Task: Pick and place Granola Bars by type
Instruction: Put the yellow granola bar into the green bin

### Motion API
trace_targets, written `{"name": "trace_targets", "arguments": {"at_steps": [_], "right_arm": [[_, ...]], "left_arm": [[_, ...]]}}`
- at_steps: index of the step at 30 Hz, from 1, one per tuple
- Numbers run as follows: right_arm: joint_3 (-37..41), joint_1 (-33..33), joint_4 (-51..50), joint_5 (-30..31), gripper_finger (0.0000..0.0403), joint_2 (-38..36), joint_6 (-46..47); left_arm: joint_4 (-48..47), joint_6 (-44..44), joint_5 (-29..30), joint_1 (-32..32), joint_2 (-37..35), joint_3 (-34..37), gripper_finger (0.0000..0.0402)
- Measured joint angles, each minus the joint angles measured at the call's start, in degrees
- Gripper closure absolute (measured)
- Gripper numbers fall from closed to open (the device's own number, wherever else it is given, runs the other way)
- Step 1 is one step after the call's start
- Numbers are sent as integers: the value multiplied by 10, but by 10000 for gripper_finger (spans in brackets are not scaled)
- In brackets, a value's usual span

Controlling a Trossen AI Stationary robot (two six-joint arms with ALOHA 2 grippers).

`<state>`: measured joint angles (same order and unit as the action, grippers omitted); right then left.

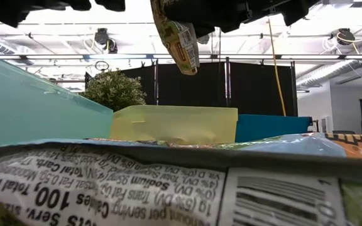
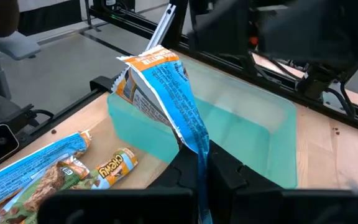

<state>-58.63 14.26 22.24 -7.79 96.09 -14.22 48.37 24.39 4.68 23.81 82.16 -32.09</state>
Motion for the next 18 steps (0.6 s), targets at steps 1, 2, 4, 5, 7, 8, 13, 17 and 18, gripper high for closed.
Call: {"name": "trace_targets", "arguments": {"at_steps": [1,2,4,5,7,8,13,17,18], "right_arm": [[0,0,0,0,402,0,0],[0,0,0,0,402,0,0],[0,0,0,0,402,0,0],[0,0,0,0,402,0,0],[0,0,1,0,402,0,0],[0,0,1,0,402,0,0],[0,0,2,-1,401,0,0],[0,0,0,-5,401,0,0],[0,1,-1,-6,401,0,0]], "left_arm": [[0,-9,-10,-7,5,-2,222],[-3,-16,-23,-12,10,-3,226],[-3,-20,-52,-16,20,-7,232],[-3,-20,-62,-17,26,-12,235],[-5,-18,-67,-16,38,-17,237],[-8,-16,-67,-15,44,-21,237],[-7,-17,-71,-18,79,-52,238],[-19,-21,-74,-25,109,-81,238],[-21,-20,-77,-25,113,-85,238]]}}
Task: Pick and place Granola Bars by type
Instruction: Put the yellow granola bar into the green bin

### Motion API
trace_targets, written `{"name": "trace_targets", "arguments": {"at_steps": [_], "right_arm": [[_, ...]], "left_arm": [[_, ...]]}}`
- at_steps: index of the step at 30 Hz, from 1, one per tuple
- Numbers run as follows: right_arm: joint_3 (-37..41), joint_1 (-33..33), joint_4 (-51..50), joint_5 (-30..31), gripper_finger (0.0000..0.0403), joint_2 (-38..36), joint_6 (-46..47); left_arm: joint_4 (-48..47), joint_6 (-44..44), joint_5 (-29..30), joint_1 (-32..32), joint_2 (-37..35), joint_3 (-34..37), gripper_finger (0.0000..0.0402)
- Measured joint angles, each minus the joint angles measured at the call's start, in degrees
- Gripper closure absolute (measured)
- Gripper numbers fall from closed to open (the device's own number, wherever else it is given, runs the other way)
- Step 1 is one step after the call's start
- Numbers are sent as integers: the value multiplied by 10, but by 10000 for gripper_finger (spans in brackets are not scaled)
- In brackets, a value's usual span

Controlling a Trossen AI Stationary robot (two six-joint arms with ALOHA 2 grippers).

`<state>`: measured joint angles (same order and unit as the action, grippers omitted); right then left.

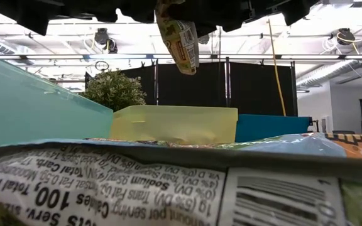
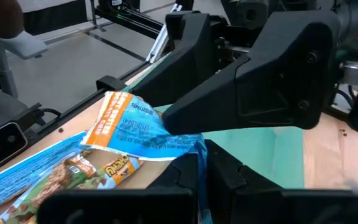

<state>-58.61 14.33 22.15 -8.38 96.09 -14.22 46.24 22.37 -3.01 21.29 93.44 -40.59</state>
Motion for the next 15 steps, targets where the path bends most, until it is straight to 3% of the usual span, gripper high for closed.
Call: {"name": "trace_targets", "arguments": {"at_steps": [15], "right_arm": [[1,0,5,-14,401,2,0]], "left_arm": [[-43,9,19,9,-5,-4,238]]}}
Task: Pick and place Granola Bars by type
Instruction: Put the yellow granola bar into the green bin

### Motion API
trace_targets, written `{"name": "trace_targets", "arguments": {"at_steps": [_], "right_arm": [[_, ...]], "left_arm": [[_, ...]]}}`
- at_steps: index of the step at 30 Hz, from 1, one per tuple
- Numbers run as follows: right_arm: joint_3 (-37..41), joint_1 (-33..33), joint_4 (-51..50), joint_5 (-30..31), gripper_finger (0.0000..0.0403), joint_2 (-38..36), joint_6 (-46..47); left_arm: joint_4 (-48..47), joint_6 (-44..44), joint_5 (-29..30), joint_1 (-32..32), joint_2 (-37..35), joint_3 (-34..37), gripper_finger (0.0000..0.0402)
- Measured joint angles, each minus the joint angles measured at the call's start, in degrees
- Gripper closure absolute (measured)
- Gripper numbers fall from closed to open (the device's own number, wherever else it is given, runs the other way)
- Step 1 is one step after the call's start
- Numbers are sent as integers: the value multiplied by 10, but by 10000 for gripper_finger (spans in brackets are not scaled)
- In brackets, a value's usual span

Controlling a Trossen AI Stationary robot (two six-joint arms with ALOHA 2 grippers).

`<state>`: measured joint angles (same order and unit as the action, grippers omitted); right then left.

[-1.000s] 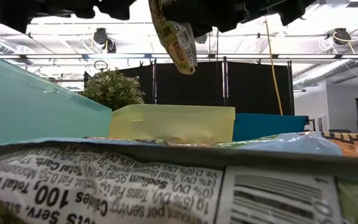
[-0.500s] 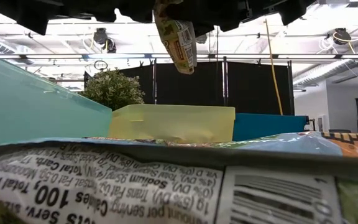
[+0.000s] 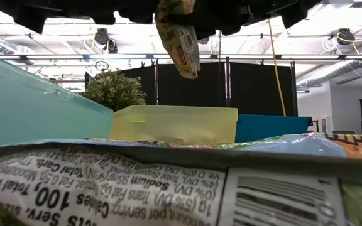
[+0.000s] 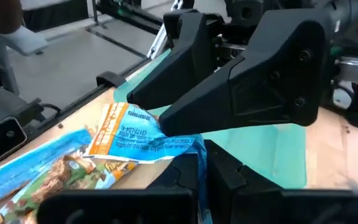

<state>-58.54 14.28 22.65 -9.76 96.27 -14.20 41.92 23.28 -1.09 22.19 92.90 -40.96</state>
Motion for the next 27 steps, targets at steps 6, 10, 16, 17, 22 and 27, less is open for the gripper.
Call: {"name": "trace_targets", "arguments": {"at_steps": [6,10,16,17,22,27], "right_arm": [[0,-2,28,-86,401,0,35],[-1,1,42,-126,402,-2,93],[-1,0,49,-116,402,-2,112],[-1,1,49,-116,402,-2,111],[-1,-1,46,-116,402,-2,105],[-1,-1,45,-115,402,-2,101]], "left_arm": [[-22,25,52,13,-24,-1,238],[-29,30,95,9,-32,2,238],[-19,13,93,-7,-34,1,238],[-16,7,75,-9,-34,1,238],[3,-1,-6,-2,-34,1,238],[11,-22,-23,9,-34,1,238]]}}
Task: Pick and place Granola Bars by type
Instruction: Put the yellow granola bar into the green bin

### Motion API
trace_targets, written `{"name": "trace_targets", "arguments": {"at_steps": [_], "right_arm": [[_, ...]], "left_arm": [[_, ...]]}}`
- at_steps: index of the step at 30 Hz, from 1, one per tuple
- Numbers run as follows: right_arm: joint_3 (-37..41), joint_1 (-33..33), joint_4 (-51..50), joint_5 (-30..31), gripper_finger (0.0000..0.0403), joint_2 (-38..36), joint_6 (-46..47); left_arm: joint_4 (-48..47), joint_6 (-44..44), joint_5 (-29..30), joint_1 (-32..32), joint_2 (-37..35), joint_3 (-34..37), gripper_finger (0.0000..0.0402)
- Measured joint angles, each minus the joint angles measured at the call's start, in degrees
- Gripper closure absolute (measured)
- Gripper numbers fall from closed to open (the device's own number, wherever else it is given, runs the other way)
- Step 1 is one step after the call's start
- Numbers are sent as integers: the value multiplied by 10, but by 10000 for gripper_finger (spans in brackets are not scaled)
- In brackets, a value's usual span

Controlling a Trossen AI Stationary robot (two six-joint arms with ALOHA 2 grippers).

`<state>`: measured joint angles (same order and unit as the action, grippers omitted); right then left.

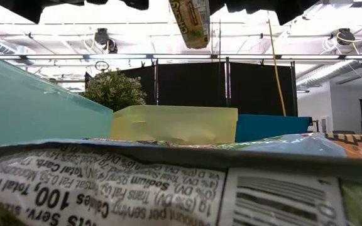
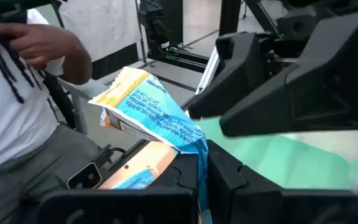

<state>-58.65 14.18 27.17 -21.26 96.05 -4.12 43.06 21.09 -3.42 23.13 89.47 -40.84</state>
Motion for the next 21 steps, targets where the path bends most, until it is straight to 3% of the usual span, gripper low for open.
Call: {"name": "trace_targets", "arguments": {"at_steps": [10,21], "right_arm": [[0,-13,26,1,402,0,-10],[0,-29,47,-5,402,1,-22]], "left_arm": [[36,-66,39,1,0,0,238],[28,-3,38,12,2,0,238]]}}
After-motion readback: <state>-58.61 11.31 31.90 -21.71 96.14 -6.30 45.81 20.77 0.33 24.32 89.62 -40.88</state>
